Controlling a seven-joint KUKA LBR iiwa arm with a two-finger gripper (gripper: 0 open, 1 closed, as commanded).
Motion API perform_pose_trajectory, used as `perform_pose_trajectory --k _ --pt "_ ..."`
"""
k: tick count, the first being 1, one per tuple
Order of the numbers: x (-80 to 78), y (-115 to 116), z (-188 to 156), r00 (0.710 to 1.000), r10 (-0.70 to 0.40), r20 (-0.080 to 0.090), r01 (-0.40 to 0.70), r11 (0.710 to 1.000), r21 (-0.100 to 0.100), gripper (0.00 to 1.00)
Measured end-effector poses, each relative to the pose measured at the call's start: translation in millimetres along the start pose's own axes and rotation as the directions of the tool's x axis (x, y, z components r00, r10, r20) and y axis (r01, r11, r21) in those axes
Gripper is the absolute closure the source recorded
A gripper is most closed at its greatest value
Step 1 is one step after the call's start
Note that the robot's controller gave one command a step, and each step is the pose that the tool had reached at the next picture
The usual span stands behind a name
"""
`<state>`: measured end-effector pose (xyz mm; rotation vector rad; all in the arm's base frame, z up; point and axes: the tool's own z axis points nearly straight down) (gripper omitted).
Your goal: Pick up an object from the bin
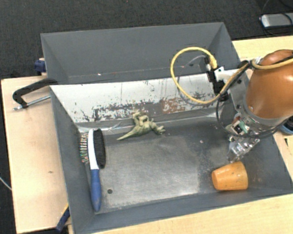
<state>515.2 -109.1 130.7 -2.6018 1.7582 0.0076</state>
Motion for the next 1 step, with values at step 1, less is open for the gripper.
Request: perform_pose_trajectory --k 1 --pt "32.9 -20.0 -34.9 0.877 -0.480 -0.007 0.480 0.877 0.003 1.00"
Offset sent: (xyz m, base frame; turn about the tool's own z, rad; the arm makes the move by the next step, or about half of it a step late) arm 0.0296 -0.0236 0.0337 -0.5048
